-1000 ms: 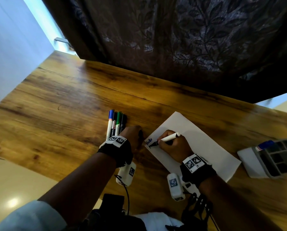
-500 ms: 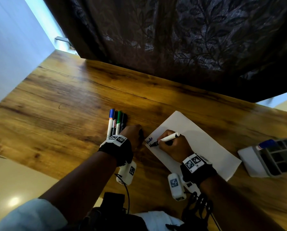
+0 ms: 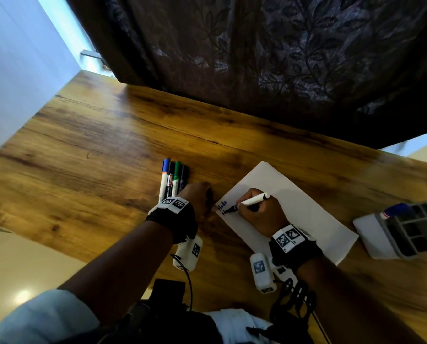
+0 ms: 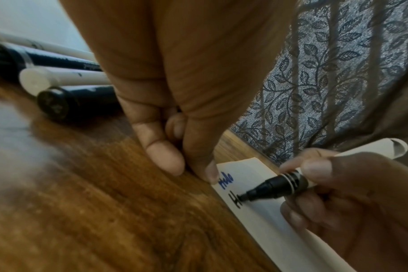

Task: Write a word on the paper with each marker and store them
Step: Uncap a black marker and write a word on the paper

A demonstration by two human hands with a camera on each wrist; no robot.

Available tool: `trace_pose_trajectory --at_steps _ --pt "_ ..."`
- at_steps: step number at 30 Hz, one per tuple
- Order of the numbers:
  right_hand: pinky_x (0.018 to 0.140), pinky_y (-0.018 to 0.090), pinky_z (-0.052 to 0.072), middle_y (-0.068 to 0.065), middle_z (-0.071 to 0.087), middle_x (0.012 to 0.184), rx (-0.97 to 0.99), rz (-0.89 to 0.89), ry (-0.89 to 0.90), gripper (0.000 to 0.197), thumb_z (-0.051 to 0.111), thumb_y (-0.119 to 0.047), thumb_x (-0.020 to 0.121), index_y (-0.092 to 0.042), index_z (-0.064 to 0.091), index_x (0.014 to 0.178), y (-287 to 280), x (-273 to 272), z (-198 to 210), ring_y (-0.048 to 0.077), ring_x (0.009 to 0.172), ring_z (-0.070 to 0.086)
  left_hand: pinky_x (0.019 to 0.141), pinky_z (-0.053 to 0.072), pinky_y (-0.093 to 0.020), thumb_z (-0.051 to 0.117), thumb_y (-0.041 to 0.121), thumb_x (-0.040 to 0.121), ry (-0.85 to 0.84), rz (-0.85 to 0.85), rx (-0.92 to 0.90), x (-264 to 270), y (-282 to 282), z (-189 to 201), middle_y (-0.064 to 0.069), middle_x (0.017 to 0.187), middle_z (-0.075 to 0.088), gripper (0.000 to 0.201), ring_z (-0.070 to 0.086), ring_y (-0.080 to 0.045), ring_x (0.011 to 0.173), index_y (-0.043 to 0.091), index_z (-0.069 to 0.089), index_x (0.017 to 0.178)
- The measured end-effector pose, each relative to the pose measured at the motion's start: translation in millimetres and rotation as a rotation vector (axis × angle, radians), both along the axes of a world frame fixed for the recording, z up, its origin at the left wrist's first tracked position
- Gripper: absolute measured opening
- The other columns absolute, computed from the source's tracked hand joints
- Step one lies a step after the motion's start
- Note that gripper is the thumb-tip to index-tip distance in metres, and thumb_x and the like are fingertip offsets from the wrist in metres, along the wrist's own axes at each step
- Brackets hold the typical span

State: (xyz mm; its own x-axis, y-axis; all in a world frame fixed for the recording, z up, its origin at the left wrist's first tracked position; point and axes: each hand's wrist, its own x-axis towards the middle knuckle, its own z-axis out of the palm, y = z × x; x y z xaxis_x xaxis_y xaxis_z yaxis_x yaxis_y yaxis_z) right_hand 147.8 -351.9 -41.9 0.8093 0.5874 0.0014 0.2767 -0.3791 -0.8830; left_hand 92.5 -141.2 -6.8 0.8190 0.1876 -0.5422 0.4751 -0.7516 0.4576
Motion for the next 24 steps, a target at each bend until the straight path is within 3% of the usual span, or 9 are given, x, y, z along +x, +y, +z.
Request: trace_pose_trajectory --at_steps 4,8,12,18,24 --pt "0.066 0.020 0.054 0.004 0.070 0.079 -0.006 -0.049 0.015 0.008 0.074 -0.013 0.084 -0.008 0.069 0.087 1.3 3.2 -0.9 0.009 0.079 0.065 0.070 0.052 -0.029 0.073 0.025 0.082 -0.007 0.006 -0.022 -0.5 -0.9 2.3 -0.003 0.102 0.066 0.031 0.064 -0.019 0.086 0.015 0.060 0.108" --pt "0.068 0.021 0.054 0.003 0.071 0.081 -0.005 -0.052 -0.006 0.009 0.075 -0.014 0.085 -0.008 0.069 0.088 1.8 1.9 -1.6 0.009 0.079 0.065 0.074 0.055 -0.031 0.075 0.027 0.080 -0.006 0.014 -0.022 -0.6 -0.4 1.5 -0.002 0.103 0.066 0.034 0.065 -0.019 0.089 0.016 0.060 0.109" --pt "0.068 0.028 0.056 0.008 0.071 0.080 -0.015 -0.054 0.003 0.010 0.075 -0.011 0.084 -0.005 0.068 0.087 0.5 3.0 -2.5 0.018 0.078 0.067 0.075 0.053 -0.030 0.074 0.026 0.081 -0.021 -0.003 -0.016 -0.6 -1.0 1.7 -0.002 0.104 0.065 0.034 0.064 -0.019 0.091 0.015 0.060 0.110" --pt "0.065 0.010 0.049 -0.001 0.067 0.079 -0.028 -0.062 -0.025 0.008 0.074 -0.015 0.086 -0.013 0.066 0.088 2.1 3.2 -1.3 0.005 0.076 0.063 0.071 0.052 -0.027 0.073 0.024 0.082 -0.029 0.002 -0.016 -0.3 0.0 -1.3 -0.001 0.102 0.066 0.027 0.064 -0.017 0.089 0.018 0.061 0.106" --pt "0.061 0.007 0.046 -0.007 0.062 0.072 -0.040 -0.060 -0.020 0.011 0.074 -0.010 0.084 -0.013 0.064 0.084 0.7 3.3 0.1 0.004 0.070 0.061 0.069 0.049 -0.027 0.075 0.028 0.079 -0.036 -0.005 -0.010 -0.8 1.8 -6.3 0.001 0.099 0.066 0.028 0.062 -0.015 0.086 0.021 0.061 0.102"
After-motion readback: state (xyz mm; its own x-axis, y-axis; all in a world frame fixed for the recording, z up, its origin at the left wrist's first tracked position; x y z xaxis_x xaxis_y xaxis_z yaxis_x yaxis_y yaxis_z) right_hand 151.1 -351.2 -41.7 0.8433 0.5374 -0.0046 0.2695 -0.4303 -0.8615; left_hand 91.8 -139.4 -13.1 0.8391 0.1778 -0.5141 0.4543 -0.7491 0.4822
